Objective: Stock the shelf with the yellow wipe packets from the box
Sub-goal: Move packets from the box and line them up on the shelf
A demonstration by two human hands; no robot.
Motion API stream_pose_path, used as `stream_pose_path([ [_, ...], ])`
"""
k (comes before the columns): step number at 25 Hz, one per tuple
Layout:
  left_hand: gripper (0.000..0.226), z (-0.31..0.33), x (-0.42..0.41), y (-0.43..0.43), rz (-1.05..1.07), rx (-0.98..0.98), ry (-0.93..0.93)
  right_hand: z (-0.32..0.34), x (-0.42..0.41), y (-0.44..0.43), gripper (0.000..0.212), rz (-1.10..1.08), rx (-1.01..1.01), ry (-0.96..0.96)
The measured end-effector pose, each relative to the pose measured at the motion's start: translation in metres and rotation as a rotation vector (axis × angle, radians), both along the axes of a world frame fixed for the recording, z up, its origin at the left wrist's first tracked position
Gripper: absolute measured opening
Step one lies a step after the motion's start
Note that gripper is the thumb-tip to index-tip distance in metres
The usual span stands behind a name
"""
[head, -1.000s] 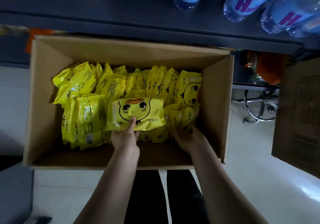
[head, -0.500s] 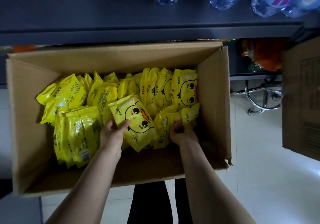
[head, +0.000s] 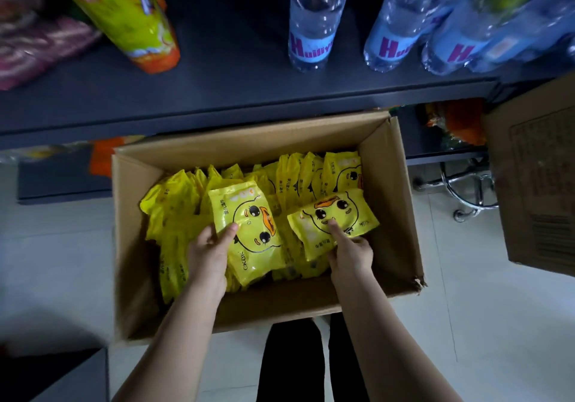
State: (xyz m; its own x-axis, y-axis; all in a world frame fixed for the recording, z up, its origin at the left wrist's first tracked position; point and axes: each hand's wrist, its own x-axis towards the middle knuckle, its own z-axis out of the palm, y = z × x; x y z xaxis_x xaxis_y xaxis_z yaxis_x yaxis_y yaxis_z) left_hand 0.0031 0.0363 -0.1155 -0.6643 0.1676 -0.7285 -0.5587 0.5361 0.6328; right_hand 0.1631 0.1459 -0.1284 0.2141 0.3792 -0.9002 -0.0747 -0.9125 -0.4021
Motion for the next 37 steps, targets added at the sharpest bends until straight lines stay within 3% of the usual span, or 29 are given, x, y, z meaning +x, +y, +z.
stream_pose_path([
  [3,0.009,0.044,-0.011,-0.007,-0.048,0.112,0.044,0.040,-0.003,0.001,0.061,0.126,0.152,0.093],
  [5,0.014,0.072,-0.014,-0.011,-0.073,0.156,0.090,0.070,-0.006,0.004,0.053,0.185,0.205,0.177],
  [8,0.073,0.125,-0.016,-0.019,-0.101,0.215,0.167,0.135,-0.007,0.006,0.022,0.226,0.252,0.344],
  [10,0.086,0.164,-0.014,-0.028,-0.141,0.267,0.206,0.179,-0.006,0.005,0.016,0.280,0.309,0.440],
  [14,0.010,0.257,-0.005,-0.046,-0.209,0.339,0.363,0.252,-0.005,-0.004,0.020,0.414,0.438,0.550],
  [18,0.014,0.345,-0.007,-0.078,-0.203,0.443,0.468,0.329,-0.005,-0.028,0.022,0.557,0.585,0.530],
  [22,0.017,0.427,-0.028,-0.102,-0.233,0.456,0.563,0.412,-0.017,-0.047,0.010,0.654,0.794,0.462],
  [28,0.013,0.542,-0.094,-0.131,-0.347,0.522,0.745,0.524,-0.070,-0.070,0.008,0.609,1.038,0.453],
  [37,0.006,0.646,-0.180,-0.125,-0.582,0.502,0.936,0.626,-0.139,-0.078,0.007,0.610,1.301,0.279],
])
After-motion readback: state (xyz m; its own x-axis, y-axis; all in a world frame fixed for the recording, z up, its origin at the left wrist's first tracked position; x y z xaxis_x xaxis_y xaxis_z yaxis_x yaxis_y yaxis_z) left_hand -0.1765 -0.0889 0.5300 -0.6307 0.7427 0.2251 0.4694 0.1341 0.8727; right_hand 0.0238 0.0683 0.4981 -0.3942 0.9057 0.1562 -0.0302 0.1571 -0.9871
